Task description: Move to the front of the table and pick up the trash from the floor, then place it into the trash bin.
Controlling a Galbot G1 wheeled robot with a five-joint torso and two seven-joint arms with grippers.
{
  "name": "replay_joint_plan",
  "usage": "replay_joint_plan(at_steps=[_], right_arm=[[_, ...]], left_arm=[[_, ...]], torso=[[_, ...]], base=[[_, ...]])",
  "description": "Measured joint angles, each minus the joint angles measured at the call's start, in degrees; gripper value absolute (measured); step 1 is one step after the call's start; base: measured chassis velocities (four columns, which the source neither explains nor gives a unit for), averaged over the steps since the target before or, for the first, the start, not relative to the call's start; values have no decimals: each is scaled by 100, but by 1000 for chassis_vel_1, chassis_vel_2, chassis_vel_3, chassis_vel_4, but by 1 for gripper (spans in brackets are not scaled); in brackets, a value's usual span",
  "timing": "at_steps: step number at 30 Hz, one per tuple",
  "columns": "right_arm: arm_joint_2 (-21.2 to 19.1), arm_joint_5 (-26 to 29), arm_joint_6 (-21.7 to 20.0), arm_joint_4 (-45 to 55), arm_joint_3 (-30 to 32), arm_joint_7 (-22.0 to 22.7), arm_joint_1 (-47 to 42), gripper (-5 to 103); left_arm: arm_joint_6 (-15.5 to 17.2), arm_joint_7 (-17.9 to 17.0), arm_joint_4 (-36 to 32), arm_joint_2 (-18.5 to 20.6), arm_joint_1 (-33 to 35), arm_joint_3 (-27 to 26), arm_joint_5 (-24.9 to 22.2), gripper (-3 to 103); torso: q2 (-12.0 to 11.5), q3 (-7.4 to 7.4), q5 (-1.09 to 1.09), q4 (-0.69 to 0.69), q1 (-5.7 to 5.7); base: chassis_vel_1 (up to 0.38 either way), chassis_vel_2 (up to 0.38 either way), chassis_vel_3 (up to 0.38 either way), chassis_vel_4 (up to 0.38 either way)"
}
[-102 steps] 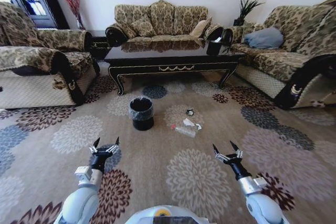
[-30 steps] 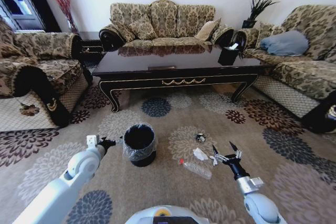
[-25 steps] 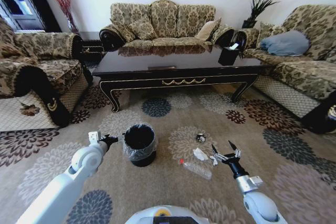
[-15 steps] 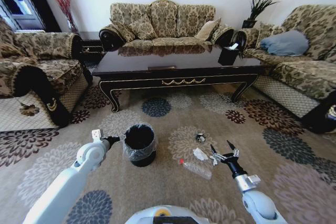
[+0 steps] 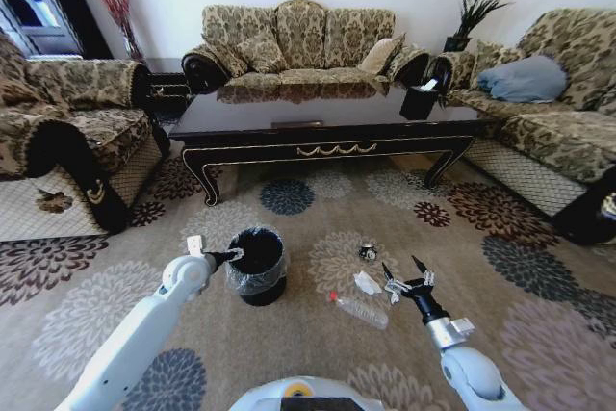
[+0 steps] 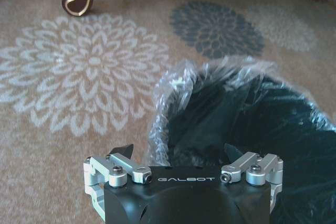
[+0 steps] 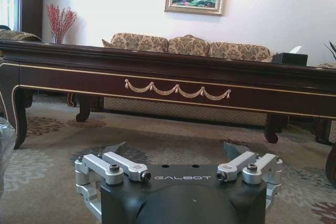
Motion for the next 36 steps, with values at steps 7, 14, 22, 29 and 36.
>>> replay_joint_plan(at_steps=[7, 14, 22, 29, 36], right_arm=[[-23, -153, 5, -41, 36, 34, -12, 100], [0, -112, -1, -9, 54, 98, -31, 100], [44, -89, 1, -82, 60, 156, -27, 100], [26, -82, 8, -101, 49, 159, -13, 100], [-9, -112, 10, -133, 29, 164, 37, 100]], left_arm=[[150, -257, 278, -123, -161, 131, -113, 98], [196, -457, 354, -134, -195, 145, -129, 76], [177, -559, 314, -154, -100, 97, -123, 43], [174, -551, 296, -150, -49, 73, -112, 22], [207, -618, 243, -43, -7, 0, -142, 4]], torso=[[0, 0, -1, 0, 0], [1, -1, 2, 1, 0], [1, -1, 1, 0, 0], [2, -1, 1, 0, 0], [1, 1, 0, 3, 0]], base=[[0, 0, 0, 0], [0, 0, 0, 0], [0, 0, 0, 0], [0, 0, 0, 0], [0, 0, 0, 0]])
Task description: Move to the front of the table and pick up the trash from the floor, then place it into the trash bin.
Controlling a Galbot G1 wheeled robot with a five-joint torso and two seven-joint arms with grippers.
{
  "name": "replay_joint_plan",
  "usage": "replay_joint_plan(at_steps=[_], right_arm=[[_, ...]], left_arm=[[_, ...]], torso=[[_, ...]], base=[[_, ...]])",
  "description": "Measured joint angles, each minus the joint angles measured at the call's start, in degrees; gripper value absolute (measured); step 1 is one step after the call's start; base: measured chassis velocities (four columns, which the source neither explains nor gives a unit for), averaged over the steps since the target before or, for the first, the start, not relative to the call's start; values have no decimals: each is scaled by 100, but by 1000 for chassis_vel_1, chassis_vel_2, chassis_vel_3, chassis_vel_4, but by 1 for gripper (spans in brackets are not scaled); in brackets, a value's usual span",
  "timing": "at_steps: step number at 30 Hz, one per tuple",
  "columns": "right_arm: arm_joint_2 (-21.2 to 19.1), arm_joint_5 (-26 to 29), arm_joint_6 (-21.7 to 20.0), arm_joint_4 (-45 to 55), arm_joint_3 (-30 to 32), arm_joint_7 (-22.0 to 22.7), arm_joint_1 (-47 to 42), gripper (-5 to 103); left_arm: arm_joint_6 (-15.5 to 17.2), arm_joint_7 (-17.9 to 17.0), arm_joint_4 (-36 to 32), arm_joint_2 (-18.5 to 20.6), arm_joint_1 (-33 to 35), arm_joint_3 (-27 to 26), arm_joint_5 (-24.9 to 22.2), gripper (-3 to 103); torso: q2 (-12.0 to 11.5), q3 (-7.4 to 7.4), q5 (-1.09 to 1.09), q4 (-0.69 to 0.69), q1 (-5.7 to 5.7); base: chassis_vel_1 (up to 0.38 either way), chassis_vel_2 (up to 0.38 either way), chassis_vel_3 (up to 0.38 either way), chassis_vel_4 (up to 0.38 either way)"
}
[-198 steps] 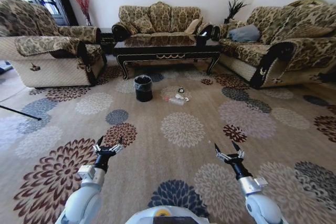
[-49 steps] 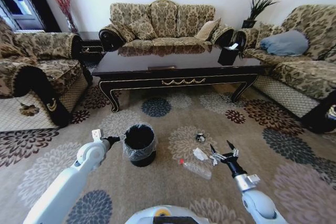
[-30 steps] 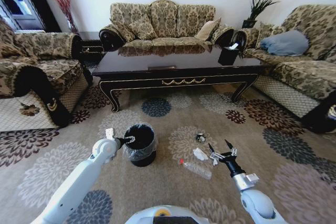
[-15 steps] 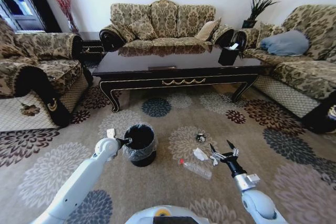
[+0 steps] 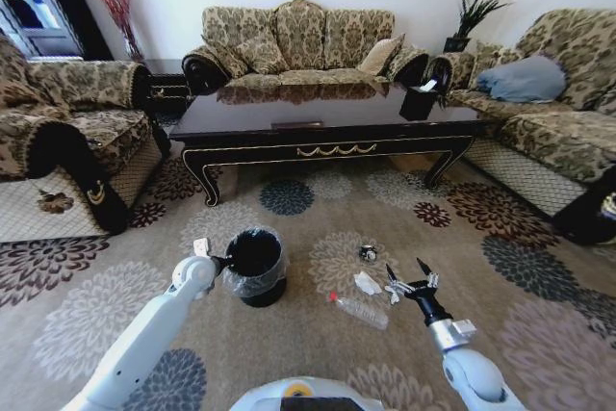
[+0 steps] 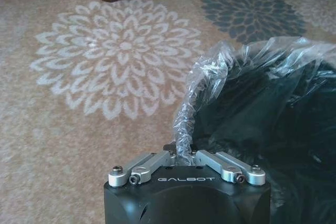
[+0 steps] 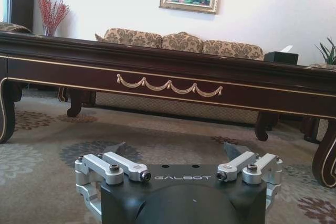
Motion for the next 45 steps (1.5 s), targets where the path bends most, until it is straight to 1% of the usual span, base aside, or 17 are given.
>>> replay_joint_plan(at_steps=[5, 11, 12, 13, 14, 17, 18, 21, 22, 24, 27, 28, 30, 31, 32, 35, 45], right_arm=[[-36, -46, 0, -44, -11, 1, 26, 100], [-215, -159, -1, -100, 27, 5, 20, 100], [-549, -90, -154, -127, -22, -40, -88, 100], [-724, -57, -198, -179, -77, -151, -110, 100], [-724, -57, -198, -179, -77, -151, -110, 100], [-1160, -16, -183, -541, -375, -529, -66, 100], [-1160, -16, -183, -541, -375, -529, -66, 100], [-1463, -328, 63, -1175, -865, -900, 276, 100], [-1463, -328, 63, -1175, -865, -900, 276, 100], [-1597, -346, 106, -1489, -1256, -995, 529, 100], [-1859, -339, 63, -1759, -1836, -1326, 812, 100], [-1859, -339, 63, -1759, -1836, -1326, 812, 100], [-2021, -315, 20, -1808, -2024, -1557, 863, 100], [-2156, -270, -20, -1847, -2145, -1813, 875, 100], [-2156, -270, -20, -1847, -2145, -1813, 875, 100], [-2302, -164, -109, -1873, -2261, -2166, 873, 100], [-2352, -107, -275, -2156, -2647, -2282, 1197, 100]], left_arm=[[41, -193, -104, 111, 59, -51, -141, 2], [47, -227, -381, 380, 106, -103, -176, 1], [47, -253, -632, 707, 116, -111, -258, 0], [43, -286, -738, 840, 123, -112, -297, 0], [43, -286, -738, 840, 123, -112, -297, 0], [42, -328, -933, 1036, 224, -154, -404, 0], [42, -328, -933, 1036, 224, -154, -404, 0], [35, -323, -1112, 1102, 491, -343, -404, 0], [35, -323, -1112, 1102, 491, -343, -404, 0], [32, -302, -1197, 1149, 672, -465, -388, 0], [32, -292, -1352, 1231, 933, -647, -352, 0], [32, -292, -1352, 1231, 933, -647, -352, 0], [28, -291, -1391, 1240, 985, -678, -328, 0], [27, -291, -1398, 1238, 1001, -679, -302, 0], [27, -291, -1398, 1238, 1001, -679, -302, 0], [25, -280, -1393, 1191, 1009, -651, -267, 0], [23, -271, -1386, 1116, 959, -542, -270, 0]], torso=[[-1, 1, -5, -5, 0], [-2, 1, -2, -3, 0], [-2, 0, -2, -3, 0], [-2, 0, 0, -4, 0], [-2, 0, 0, -4, 0], [-1, -1, -1, -3, 0], [-1, -1, -1, -3, 0], [-2, -1, 0, -3, 0], [-2, -1, 0, -3, 0], [-2, -1, 1, -3, 0], [-2, -1, 2, 1, 0], [-2, -1, 2, 1, 0], [-1, -1, 0, 0, 0], [-2, -1, -1, -3, 0], [-2, -1, -1, -3, 0], [-2, -1, -1, -4, 0], [-2, -1, 0, -3, 0]], base=[[0, 0, 0, 0], [0, 0, 0, 0], [0, 0, 0, 0], [0, 0, 0, 0], [0, 0, 0, 0], [0, 0, 0, 0], [0, 0, 0, 0], [0, 0, 0, 0], [0, 0, 0, 0], [0, 0, 0, 0], [0, 0, 0, 0], [0, 0, 0, 0], [0, 0, 0, 0], [0, 0, 0, 0], [0, 0, 0, 0], [0, 0, 0, 0], [0, 0, 0, 0]])
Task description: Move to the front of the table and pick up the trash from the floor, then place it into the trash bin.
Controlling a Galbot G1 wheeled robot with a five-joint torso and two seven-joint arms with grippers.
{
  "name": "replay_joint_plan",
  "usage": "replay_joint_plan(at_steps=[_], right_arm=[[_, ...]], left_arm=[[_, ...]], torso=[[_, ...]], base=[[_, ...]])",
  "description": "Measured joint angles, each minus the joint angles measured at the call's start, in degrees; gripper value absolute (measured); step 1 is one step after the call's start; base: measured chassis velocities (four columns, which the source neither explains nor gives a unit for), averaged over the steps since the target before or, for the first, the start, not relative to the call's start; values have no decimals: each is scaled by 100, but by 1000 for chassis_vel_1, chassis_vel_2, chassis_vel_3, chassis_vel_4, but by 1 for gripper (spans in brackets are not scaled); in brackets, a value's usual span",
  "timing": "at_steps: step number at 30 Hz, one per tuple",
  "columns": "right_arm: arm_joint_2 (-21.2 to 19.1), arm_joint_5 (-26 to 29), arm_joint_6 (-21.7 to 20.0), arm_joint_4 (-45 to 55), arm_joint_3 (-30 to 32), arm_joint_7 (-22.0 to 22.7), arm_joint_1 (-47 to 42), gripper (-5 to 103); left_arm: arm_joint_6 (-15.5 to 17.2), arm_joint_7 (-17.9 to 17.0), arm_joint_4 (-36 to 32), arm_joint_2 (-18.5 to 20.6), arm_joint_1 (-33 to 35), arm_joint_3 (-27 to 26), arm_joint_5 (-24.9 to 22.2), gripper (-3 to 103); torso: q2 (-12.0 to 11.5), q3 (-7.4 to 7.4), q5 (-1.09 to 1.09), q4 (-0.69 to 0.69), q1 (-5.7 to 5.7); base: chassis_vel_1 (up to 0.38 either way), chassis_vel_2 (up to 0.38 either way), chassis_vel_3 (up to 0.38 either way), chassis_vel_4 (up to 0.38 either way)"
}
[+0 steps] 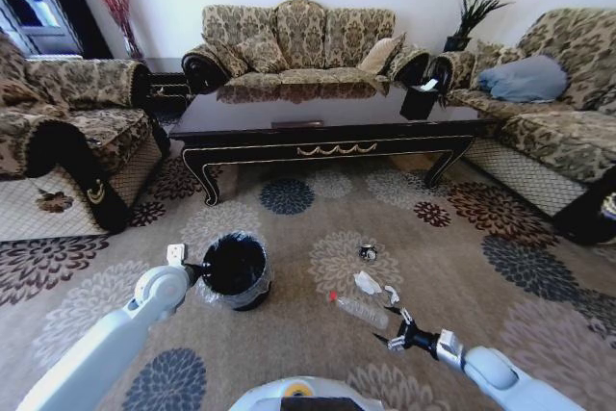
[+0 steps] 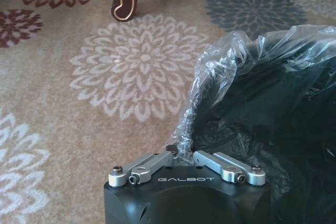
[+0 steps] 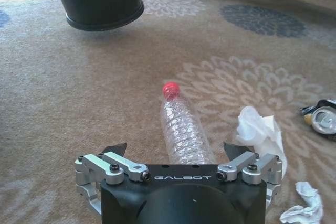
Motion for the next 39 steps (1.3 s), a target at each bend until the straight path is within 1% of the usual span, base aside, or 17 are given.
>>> replay_joint_plan(at_steps=[7, 13, 17, 18, 20, 22, 24, 26, 27, 28, 29, 30, 31, 32, 35, 36, 39], right_arm=[[301, 41, 42, -699, -668, -16, 889, 100], [523, -193, 114, -1093, -957, 11, 1271, 100], [602, -264, 156, -1314, -1050, -2, 1414, 100], [612, -296, 157, -1372, -1075, -2, 1448, 102], [624, -333, 158, -1423, -1094, 0, 1477, 102], [685, -483, 244, -1620, -1119, -16, 1563, 96], [709, -609, 292, -1702, -1127, -34, 1602, 86], [711, -625, 301, -1702, -1127, -34, 1603, 86], [711, -637, 309, -1686, -1126, -29, 1598, 75], [712, -641, 310, -1659, -1122, -22, 1589, 75], [711, -645, 313, -1636, -1114, -8, 1577, 69], [711, -645, 313, -1636, -1114, -8, 1577, 69], [711, -647, 315, -1626, -1108, 0, 1570, 64], [710, -652, 317, -1610, -1101, 12, 1558, 64], [702, -683, 316, -1542, -1059, 142, 1496, 47], [702, -683, 316, -1542, -1059, 142, 1496, 47], [682, -689, 308, -1411, -964, 281, 1378, 36]], left_arm=[[-4, -5, 39, 43, -143, 32, -130, 0], [-6, -14, 44, 102, -204, 6, -238, 0], [-7, -23, 43, 100, -185, 3, -241, 0], [-7, -25, 40, 100, -174, -1, -241, 0], [-7, -30, 37, 100, -170, -4, -241, 0], [-7, -36, 36, 100, -167, -15, -241, 0], [-7, -36, 36, 99, -167, -18, -240, 0], [-7, -36, 37, 97, -167, -18, -240, 0], [-6, -36, 36, 85, -164, -18, -239, 0], [-7, -39, 36, 70, -161, -18, -237, 0], [-6, -40, 36, 52, -160, -17, -234, 0], [-6, -40, 36, 52, -160, -17, -234, 0], [-7, -41, 37, 37, -160, -13, -228, 0], [-7, -41, 40, 23, -160, -6, -222, 0], [-7, -27, 45, -12, -152, 20, -215, 0], [-7, -27, 45, -12, -152, 20, -215, 0], [-7, 58, 38, -8, -136, 35, -196, 0]], torso=[[0, 0, 0, 2, 0], [0, 0, 0, 1, 0], [0, 0, 0, 1, 0], [0, 0, -1, 1, 0], [0, 0, -1, 0, 0], [0, 0, 0, 0, 0], [0, 0, 1, 0, 0], [0, 0, 0, 0, 0], [0, 0, 0, 0, 0], [0, 0, 0, 0, 0], [0, 0, 0, 0, 0], [0, 0, 0, 0, 0], [0, 0, 0, 1, 0], [0, 0, 0, 0, 0], [1, 0, 0, 0, 0], [1, 0, 0, 0, 0], [1, 0, 1, 0, 0]], base=[[0, 0, 0, 0], [0, 0, 0, 0], [0, 0, 0, 0], [0, 0, 0, 0], [0, 0, 0, 0], [0, 0, 0, 0], [0, 0, 0, 0], [0, 0, 0, 0], [0, 0, 0, 0], [0, 0, 0, 0], [0, 0, 0, 0], [0, 0, 0, 0], [0, 0, 0, 0], [0, 0, 0, 0], [0, 0, 0, 0], [0, 0, 0, 0], [0, 0, 0, 0]])
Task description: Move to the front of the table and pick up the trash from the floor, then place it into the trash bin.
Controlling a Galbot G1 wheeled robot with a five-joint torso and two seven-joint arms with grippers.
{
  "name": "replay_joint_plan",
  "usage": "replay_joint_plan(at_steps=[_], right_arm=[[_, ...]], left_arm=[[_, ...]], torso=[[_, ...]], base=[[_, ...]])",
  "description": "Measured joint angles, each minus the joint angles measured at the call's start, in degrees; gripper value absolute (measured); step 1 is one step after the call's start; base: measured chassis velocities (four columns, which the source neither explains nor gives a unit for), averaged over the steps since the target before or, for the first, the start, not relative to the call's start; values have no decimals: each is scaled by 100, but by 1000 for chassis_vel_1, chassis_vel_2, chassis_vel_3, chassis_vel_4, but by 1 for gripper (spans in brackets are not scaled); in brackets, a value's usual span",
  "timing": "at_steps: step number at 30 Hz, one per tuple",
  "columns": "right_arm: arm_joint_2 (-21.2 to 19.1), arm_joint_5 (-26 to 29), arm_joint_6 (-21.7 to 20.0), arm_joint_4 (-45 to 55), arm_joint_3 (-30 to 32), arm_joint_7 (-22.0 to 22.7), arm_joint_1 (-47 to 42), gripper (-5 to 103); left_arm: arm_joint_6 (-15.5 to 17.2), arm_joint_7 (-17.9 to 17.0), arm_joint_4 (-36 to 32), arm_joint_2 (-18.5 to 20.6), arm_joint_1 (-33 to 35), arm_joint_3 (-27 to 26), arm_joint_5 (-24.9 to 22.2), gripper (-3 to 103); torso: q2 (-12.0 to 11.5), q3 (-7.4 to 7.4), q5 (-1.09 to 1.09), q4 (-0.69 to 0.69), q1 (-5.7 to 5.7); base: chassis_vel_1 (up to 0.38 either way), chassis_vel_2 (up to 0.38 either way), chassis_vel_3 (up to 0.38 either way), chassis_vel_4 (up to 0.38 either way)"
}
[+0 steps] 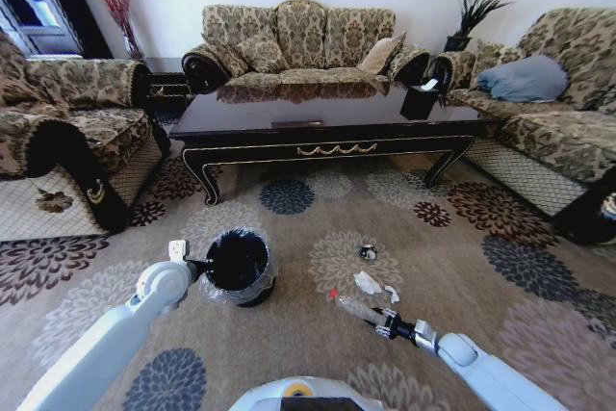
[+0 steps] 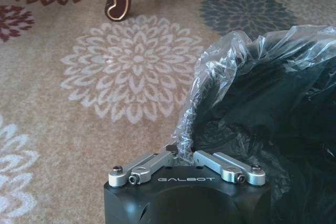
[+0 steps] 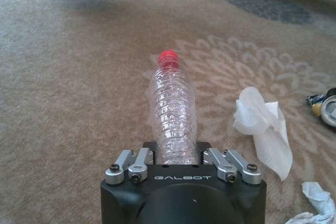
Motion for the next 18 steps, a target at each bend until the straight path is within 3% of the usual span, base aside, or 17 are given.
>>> replay_joint_plan(at_steps=[2, 6, 9, 18], right_arm=[[-17, 8, -13, 91, 57, 60, -61, 36], [-180, 317, -125, 703, 337, 283, -448, 26], [-281, 392, -142, 954, 504, 316, -599, 26], [-555, 1323, -280, 2154, 1331, 615, -1083, 26]], left_arm=[[0, 11, 0, 4, 0, 7, 4, 0], [0, 20, 48, -3, -45, 81, 20, 0], [1, 27, 53, -16, -72, 124, 18, 0], [1, 7, 73, -48, -198, 350, -6, 0]], torso=[[0, 0, 0, 0, 0], [0, 0, 0, 0, 0], [0, 0, -1, 0, 0], [0, 0, -2, 0, 0]], base=[[0, 0, 0, 0], [0, 0, 0, 0], [0, 0, 0, 0], [0, 0, 0, 0]])
